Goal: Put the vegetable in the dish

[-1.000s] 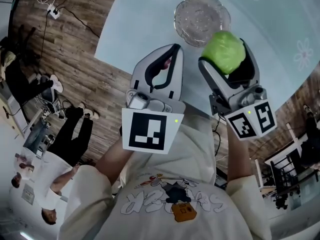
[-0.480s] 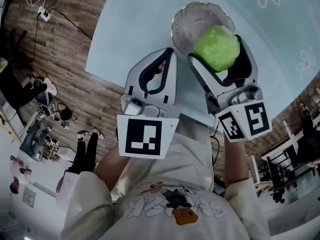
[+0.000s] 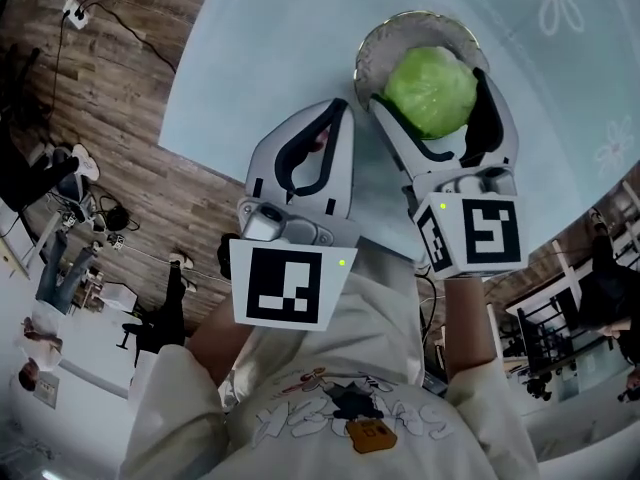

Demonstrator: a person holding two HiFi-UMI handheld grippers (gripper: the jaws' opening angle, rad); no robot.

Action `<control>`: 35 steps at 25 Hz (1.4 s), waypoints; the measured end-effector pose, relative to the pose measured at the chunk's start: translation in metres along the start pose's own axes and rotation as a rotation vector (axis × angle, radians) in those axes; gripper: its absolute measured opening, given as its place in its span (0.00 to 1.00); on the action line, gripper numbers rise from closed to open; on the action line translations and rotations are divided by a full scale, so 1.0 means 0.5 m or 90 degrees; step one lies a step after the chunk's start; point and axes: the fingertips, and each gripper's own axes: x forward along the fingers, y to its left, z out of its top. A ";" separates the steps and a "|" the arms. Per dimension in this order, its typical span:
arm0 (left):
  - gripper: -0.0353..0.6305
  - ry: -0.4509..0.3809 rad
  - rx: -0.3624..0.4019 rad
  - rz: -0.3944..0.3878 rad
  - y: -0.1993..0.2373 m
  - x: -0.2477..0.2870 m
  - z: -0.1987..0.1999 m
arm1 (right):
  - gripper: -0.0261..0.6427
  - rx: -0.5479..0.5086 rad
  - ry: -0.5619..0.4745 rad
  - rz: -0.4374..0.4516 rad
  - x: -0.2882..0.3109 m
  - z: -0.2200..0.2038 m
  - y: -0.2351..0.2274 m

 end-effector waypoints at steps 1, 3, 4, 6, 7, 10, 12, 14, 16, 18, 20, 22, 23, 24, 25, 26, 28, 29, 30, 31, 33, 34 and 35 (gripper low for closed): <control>0.06 0.002 -0.004 0.001 0.007 0.004 -0.002 | 0.79 -0.006 0.011 -0.008 0.009 -0.003 -0.002; 0.06 0.004 -0.012 0.003 0.012 0.008 -0.008 | 0.79 -0.008 0.022 -0.020 0.017 -0.010 -0.007; 0.06 0.003 -0.015 0.003 0.010 0.007 -0.012 | 0.79 -0.009 0.026 -0.025 0.016 -0.016 -0.010; 0.06 0.002 -0.018 0.004 0.010 0.005 -0.020 | 0.79 -0.016 0.039 -0.038 0.016 -0.032 -0.013; 0.06 0.003 -0.019 0.006 0.016 0.005 -0.024 | 0.79 -0.021 0.048 -0.044 0.021 -0.040 -0.012; 0.06 0.012 -0.026 0.014 0.045 0.013 -0.031 | 0.79 -0.032 0.070 -0.056 0.044 -0.054 -0.008; 0.06 0.012 -0.026 0.016 0.056 0.019 -0.026 | 0.79 -0.039 0.076 -0.057 0.051 -0.051 -0.006; 0.06 0.008 -0.019 0.015 0.060 0.024 -0.021 | 0.79 -0.026 0.070 -0.059 0.051 -0.045 -0.009; 0.06 0.008 -0.016 0.014 0.060 0.023 -0.019 | 0.79 -0.017 0.057 -0.066 0.042 -0.037 -0.012; 0.06 0.009 -0.017 0.016 0.060 0.019 -0.018 | 0.79 -0.022 0.045 -0.073 0.032 -0.027 -0.012; 0.06 0.005 -0.015 0.017 0.054 0.016 -0.017 | 0.79 -0.016 0.035 -0.073 0.022 -0.023 -0.011; 0.06 0.000 -0.009 0.015 0.048 0.015 -0.016 | 0.79 -0.008 0.025 -0.075 0.014 -0.018 -0.012; 0.06 -0.001 -0.007 0.013 0.046 0.014 -0.015 | 0.79 -0.009 0.021 -0.076 0.010 -0.014 -0.011; 0.06 -0.003 -0.006 0.012 0.045 0.011 -0.014 | 0.79 -0.010 0.017 -0.077 0.006 -0.010 -0.009; 0.06 -0.005 -0.005 0.011 0.043 0.006 -0.011 | 0.79 -0.011 0.014 -0.076 0.001 -0.006 -0.007; 0.06 -0.009 -0.004 0.011 0.040 0.000 -0.007 | 0.79 -0.010 0.010 -0.075 -0.006 -0.002 -0.004; 0.06 -0.017 0.000 0.012 0.030 -0.015 0.002 | 0.79 -0.011 0.000 -0.074 -0.024 0.005 0.000; 0.06 -0.021 0.001 0.013 0.025 -0.021 0.007 | 0.79 -0.014 -0.004 -0.072 -0.033 0.009 0.003; 0.06 -0.026 0.002 0.014 0.023 -0.027 0.013 | 0.79 -0.019 -0.007 -0.069 -0.038 0.013 0.006; 0.06 -0.030 0.003 0.015 0.023 -0.033 0.019 | 0.79 -0.024 -0.008 -0.064 -0.042 0.018 0.012; 0.06 -0.038 0.004 0.018 0.023 -0.045 0.031 | 0.74 -0.031 -0.012 -0.055 -0.050 0.028 0.025; 0.06 -0.041 0.004 0.020 0.021 -0.052 0.035 | 0.68 -0.033 -0.017 -0.052 -0.058 0.032 0.030; 0.06 -0.045 0.003 0.022 0.018 -0.060 0.039 | 0.60 -0.034 -0.024 -0.050 -0.068 0.037 0.035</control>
